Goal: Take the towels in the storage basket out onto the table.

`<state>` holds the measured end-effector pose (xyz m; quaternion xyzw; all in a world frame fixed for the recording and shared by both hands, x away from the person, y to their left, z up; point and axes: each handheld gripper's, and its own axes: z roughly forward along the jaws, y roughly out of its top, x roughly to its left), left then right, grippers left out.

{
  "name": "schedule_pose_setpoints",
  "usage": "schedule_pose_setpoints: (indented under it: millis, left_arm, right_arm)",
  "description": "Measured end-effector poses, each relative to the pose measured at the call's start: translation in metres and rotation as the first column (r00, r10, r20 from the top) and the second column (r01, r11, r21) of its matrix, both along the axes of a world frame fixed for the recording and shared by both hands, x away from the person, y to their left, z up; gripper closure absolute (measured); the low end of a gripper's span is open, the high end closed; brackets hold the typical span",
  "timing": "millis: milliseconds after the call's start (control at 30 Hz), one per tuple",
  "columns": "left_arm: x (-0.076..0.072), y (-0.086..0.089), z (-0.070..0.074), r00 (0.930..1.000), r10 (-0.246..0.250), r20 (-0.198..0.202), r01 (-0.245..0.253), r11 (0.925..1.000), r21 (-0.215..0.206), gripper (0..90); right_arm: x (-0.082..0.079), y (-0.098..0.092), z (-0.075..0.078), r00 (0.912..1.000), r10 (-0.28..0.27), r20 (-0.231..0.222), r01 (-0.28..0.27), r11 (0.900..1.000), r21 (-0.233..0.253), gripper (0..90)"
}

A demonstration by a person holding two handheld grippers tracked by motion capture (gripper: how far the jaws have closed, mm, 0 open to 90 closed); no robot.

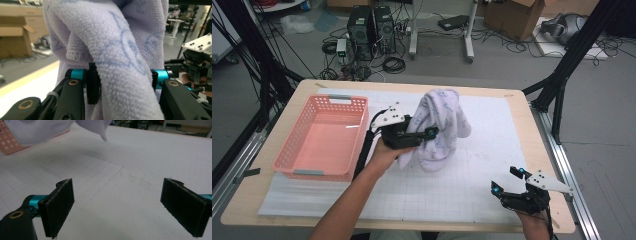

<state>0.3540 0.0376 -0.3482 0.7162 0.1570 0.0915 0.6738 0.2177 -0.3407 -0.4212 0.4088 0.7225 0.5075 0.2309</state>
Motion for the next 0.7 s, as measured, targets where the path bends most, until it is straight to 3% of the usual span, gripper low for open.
schedule_pose_setpoints:
  millis: [200, 333, 467, 533, 600, 633, 700]
  left_arm:
    - [0.008, -0.028, -0.017, 0.9997, -0.015, -0.021, 0.016, 0.9983, 0.056, 58.4]
    - [0.020, -0.038, -0.033, 0.9980, 0.032, -0.054, -0.027, 0.9951, 0.095, 57.8]
    - [0.032, -0.042, -0.045, 0.9904, 0.116, -0.075, -0.104, 0.9834, 0.149, 52.2]
    - [0.036, -0.040, -0.050, 0.9822, 0.152, -0.110, -0.131, 0.9748, 0.181, 47.2]
    - [0.039, -0.035, -0.050, 0.9651, 0.195, -0.175, -0.162, 0.9686, 0.189, 34.6]
    - [0.040, -0.030, -0.048, 0.9528, 0.215, -0.215, -0.179, 0.9684, 0.174, 30.2]
    - [0.039, -0.023, -0.041, 0.9457, 0.231, -0.229, -0.200, 0.9683, 0.149, 25.3]
  right_arm:
    - [0.000, -0.002, 0.000, 1.0000, -0.003, -0.002, 0.003, 1.000, 0.002, 10.5]
    - [0.000, -0.002, 0.000, 1.0000, -0.001, 0.000, 0.001, 1.000, -0.001, 10.4]
    - [0.000, -0.003, -0.001, 1.0000, -0.007, -0.007, 0.007, 1.000, 0.002, 10.5]
    - [0.000, -0.003, -0.001, 1.0000, -0.007, -0.004, 0.007, 1.000, -0.002, 10.4]
    - [-0.001, -0.004, -0.001, 1.0000, -0.008, -0.006, 0.008, 1.000, -0.001, 10.4]
    - [0.000, -0.005, -0.002, 1.0000, -0.006, -0.002, 0.006, 1.000, 0.000, 10.4]
    - [-0.001, -0.006, -0.002, 0.9999, -0.010, -0.012, 0.010, 1.000, -0.003, 10.4]
